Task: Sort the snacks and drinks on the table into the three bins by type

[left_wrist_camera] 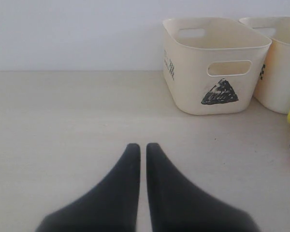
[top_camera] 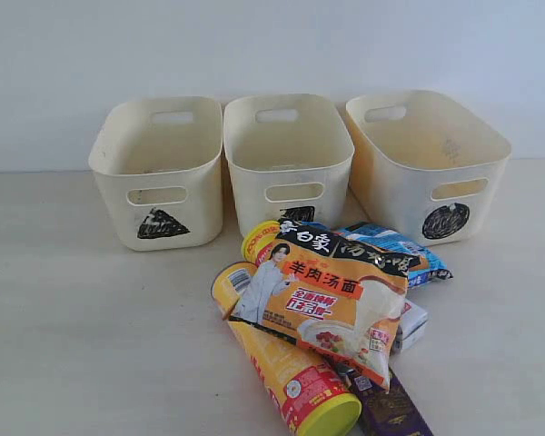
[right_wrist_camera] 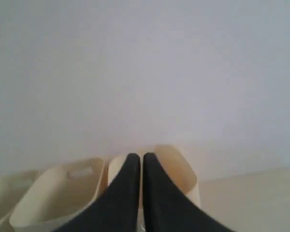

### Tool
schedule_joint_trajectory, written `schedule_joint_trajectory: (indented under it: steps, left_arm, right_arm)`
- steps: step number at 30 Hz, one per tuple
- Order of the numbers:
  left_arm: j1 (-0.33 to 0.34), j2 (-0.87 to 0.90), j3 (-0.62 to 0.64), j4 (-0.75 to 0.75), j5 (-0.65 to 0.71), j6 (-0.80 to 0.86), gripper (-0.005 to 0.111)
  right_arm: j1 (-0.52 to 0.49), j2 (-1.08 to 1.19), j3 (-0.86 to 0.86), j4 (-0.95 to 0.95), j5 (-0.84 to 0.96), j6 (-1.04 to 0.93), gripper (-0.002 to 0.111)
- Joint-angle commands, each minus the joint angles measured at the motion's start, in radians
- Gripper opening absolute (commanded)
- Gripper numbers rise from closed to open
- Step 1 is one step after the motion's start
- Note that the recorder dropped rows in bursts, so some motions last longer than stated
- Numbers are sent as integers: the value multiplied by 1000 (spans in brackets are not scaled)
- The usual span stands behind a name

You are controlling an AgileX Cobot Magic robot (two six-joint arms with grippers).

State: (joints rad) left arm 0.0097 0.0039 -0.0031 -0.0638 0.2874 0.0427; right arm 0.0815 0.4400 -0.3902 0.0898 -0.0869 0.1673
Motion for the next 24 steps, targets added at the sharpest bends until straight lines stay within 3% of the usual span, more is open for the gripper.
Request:
schedule_joint_trajectory:
  steps: [1, 8, 17, 24]
  left_arm:
    - [2, -4, 3, -5, -3, -4, 4]
    - [2, -4, 3, -5, -3, -4, 4]
    - [2, -4, 3, -5, -3, -4, 4]
    - [2, -4, 3, -5, -3, -4, 4]
  right_arm:
    - [-3, 177, -84, -9, 122, -61, 0]
    - [-1, 436, -212, 40, 413, -207, 0]
    - [-1, 746, -388, 497, 743, -725, 0]
    - [-3, 949, -510, 560, 832, -753, 0]
